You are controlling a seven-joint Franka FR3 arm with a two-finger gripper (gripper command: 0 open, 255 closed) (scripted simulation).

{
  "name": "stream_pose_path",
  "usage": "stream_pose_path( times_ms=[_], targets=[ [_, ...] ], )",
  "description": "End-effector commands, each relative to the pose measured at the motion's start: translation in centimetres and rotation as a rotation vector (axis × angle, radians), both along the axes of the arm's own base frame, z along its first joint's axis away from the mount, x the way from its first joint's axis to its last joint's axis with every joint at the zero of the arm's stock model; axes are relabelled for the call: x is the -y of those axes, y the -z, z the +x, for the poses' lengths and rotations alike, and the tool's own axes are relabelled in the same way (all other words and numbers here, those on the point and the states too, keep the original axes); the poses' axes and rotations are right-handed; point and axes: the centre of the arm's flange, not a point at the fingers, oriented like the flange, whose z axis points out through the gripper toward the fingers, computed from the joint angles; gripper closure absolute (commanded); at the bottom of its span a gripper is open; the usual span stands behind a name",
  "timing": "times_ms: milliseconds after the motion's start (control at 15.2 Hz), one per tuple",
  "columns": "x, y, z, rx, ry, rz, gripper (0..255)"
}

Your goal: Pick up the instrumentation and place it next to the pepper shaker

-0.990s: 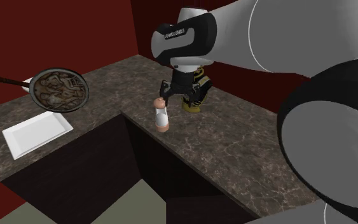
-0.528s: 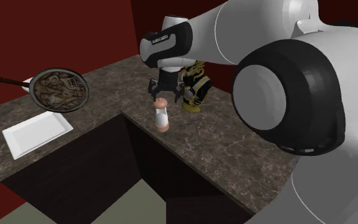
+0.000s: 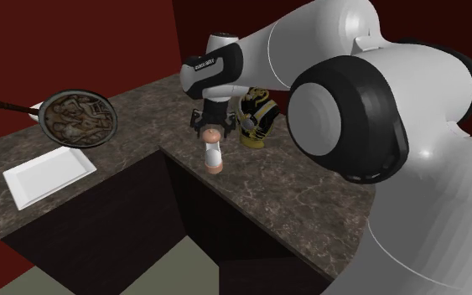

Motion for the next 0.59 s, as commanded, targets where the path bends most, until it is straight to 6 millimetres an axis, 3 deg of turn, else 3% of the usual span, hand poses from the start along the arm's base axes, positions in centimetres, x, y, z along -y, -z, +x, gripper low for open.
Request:
stream_pose_path(
  times_ms=[0, 528],
  targets=[
    [-0.16, 1.05, 0.07, 0.000, 0.000, 0.000, 0],
    [-0.21, 1.35, 0.08, 0.000, 0.000, 0.000, 0]
  ],
)
